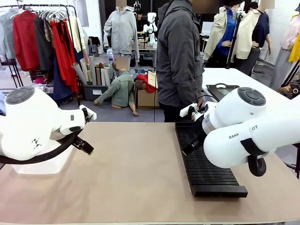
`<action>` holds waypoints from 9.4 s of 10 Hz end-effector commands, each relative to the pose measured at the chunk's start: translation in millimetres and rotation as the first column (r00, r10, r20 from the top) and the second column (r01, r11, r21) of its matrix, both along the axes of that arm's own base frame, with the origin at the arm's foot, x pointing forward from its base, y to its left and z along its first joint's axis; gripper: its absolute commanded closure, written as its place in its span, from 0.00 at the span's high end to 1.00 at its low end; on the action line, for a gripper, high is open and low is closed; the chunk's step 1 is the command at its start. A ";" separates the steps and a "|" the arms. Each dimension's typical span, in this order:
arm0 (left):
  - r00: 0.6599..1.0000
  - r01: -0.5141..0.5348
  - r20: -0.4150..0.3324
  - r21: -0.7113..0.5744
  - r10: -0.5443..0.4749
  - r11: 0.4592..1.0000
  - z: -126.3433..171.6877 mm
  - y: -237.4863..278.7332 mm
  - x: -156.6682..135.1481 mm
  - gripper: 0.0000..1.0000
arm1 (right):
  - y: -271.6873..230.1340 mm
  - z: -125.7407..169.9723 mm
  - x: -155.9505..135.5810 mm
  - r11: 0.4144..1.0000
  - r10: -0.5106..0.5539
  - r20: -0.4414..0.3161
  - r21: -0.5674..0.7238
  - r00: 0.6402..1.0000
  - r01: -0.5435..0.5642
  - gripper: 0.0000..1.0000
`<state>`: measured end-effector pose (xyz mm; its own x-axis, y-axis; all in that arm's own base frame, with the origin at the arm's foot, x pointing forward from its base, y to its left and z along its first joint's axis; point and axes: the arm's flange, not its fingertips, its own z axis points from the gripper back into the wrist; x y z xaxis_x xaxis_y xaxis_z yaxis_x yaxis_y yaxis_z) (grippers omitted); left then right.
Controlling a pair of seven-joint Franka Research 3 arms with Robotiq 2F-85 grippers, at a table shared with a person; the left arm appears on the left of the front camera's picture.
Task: Sort PCBs into racks and boxes based on the side picked up.
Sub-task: Pick up the Blank PCB handed by the Human.
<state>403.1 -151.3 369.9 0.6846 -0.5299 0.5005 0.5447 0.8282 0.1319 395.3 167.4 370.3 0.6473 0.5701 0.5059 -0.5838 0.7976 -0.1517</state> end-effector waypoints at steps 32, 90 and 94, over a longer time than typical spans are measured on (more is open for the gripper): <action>0.931 -0.223 -0.296 -0.924 -0.213 0.310 101.3 264.5 45.2 1.00 | -309.8 130.8 0.1 0.324 0.287 -0.326 0.918 0.901 0.229 1.00; 0.924 -0.249 -0.327 -0.909 -0.199 0.334 97.5 268.7 45.2 1.00 | -19.9 -15.0 159.9 0.190 0.505 -0.303 0.952 0.808 0.239 1.00; 0.924 -0.249 -0.327 -0.909 -0.199 0.334 97.5 268.7 45.2 1.00 | 13.3 -28.9 174.7 0.177 0.490 -0.326 0.945 0.809 0.274 1.00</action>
